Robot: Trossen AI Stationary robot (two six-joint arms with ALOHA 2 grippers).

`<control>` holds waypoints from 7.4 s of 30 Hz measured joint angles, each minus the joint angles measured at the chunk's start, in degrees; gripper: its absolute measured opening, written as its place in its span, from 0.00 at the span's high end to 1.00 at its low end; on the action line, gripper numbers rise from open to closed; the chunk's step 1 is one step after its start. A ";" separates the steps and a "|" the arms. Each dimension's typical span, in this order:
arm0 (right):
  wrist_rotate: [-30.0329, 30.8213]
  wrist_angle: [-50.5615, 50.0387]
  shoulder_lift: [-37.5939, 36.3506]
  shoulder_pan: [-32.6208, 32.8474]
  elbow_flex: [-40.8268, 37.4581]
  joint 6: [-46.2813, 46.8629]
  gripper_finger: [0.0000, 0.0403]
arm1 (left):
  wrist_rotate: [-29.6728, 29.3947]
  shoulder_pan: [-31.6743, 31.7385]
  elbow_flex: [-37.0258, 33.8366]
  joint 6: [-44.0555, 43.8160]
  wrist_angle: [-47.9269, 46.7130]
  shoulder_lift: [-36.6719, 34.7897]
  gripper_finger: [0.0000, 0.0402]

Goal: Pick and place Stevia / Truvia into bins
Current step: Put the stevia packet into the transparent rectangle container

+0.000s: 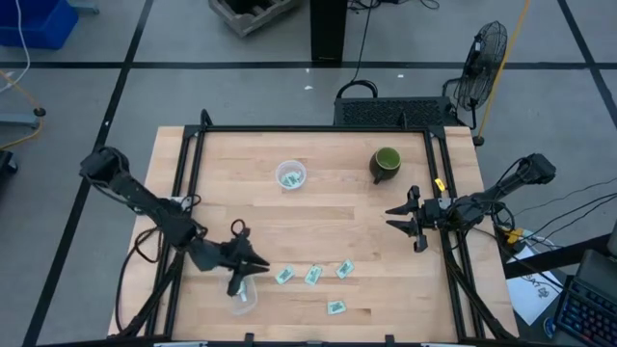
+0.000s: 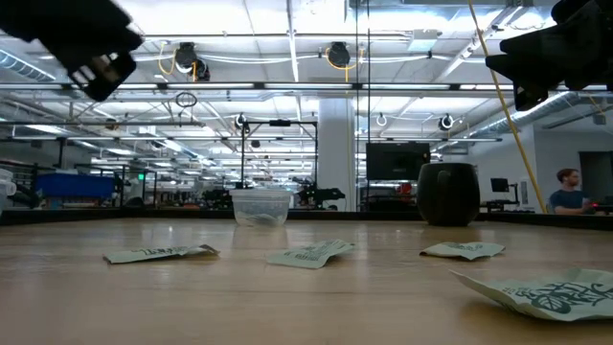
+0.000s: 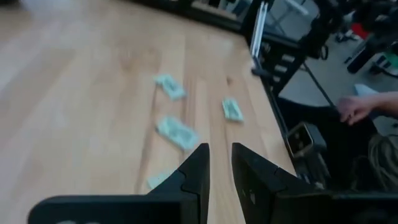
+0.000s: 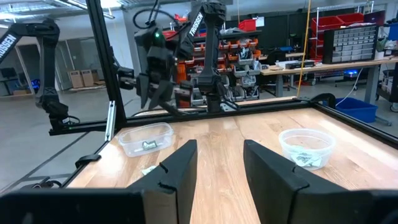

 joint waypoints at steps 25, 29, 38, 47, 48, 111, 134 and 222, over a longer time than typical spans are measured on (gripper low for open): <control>0.00 0.03 0.00 0.01 0.00 0.00 0.69 | 9.37 7.61 9.47 8.94 5.42 27.46 0.42; 0.00 0.02 0.00 0.02 0.02 0.02 0.69 | 8.45 7.08 14.02 9.33 -2.64 30.34 0.46; 0.00 0.02 0.02 0.01 0.00 0.01 0.69 | 5.84 6.84 18.76 10.23 -12.60 33.38 0.57; 0.00 0.01 0.04 0.02 0.00 0.00 0.69 | 5.49 6.78 18.99 8.49 -13.83 33.81 0.65; 0.00 0.00 0.04 0.02 0.00 0.00 0.69 | 5.47 6.79 18.99 8.49 -13.83 33.81 0.66; 0.00 0.02 0.04 0.02 0.02 0.02 0.69 | 5.84 -10.19 10.78 -31.01 -39.49 11.69 0.84; 0.02 0.02 0.04 0.02 0.00 0.02 0.69 | 7.87 -3.91 10.78 -12.71 -12.14 11.63 0.50; 0.01 0.02 0.02 0.01 0.01 0.00 0.69 | 12.97 10.81 28.50 18.86 -7.57 41.03 0.99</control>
